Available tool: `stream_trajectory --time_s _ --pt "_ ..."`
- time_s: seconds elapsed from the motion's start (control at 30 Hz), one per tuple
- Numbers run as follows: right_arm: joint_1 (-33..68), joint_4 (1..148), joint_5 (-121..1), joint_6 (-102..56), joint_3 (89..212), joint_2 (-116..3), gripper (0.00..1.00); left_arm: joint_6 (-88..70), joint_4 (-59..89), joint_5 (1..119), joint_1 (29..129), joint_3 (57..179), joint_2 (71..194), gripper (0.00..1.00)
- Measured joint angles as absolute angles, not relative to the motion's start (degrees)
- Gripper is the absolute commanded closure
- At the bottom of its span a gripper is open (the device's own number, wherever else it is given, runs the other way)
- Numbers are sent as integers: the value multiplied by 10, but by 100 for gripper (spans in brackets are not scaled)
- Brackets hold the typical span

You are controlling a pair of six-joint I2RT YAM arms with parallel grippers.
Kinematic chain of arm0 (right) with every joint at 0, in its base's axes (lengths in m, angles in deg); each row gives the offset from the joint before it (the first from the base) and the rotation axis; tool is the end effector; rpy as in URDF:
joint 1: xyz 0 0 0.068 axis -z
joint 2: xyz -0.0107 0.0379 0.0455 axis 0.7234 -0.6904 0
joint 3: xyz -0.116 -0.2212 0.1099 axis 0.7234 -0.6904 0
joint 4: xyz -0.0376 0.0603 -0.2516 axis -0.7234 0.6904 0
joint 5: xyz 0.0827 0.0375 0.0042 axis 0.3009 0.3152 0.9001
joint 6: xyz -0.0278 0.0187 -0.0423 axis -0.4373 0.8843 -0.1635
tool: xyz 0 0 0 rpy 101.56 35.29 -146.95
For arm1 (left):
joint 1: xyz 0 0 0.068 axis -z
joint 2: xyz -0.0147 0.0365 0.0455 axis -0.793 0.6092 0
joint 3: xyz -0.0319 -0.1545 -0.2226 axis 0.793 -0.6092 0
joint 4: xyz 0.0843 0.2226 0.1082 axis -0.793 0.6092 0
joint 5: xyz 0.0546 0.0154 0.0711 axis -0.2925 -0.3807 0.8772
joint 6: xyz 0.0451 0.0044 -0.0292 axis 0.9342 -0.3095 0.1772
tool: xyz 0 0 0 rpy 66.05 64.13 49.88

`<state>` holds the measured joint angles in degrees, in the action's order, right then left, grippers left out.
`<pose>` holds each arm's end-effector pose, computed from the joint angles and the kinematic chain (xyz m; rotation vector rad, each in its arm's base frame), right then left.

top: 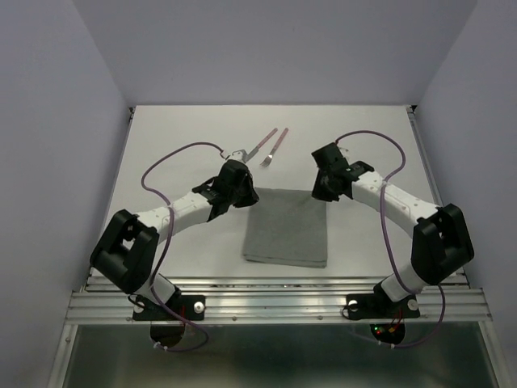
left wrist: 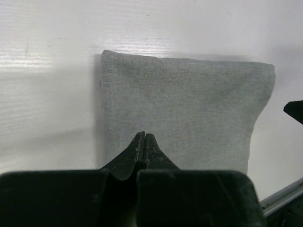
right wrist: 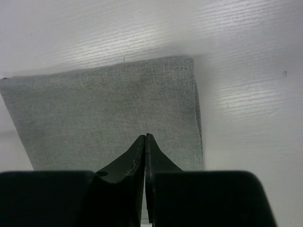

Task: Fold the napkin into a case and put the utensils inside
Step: Smooth out the lower triangle-folded napkin at the center of the board.

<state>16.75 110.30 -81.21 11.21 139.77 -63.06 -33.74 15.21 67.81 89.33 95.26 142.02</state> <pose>0.2765 0.1477 0.2431 0.3414 2.5503 0.1635 0.2570 -0.1932 0.2243 0.0069 2.2494 -0.7365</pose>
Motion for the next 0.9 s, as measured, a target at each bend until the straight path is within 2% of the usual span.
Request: stream_trajectory --time_s 0.3,0.5,0.9 --pt "183 1091 -848 88 1436 -752 94 -302 150 661 872 1017 1541 100" --pt "192 1090 -869 67 1459 -808 94 -291 154 655 872 1037 1571 100" --pt "194 1089 -875 52 1470 -761 93 -269 172 656 872 1066 1570 100"
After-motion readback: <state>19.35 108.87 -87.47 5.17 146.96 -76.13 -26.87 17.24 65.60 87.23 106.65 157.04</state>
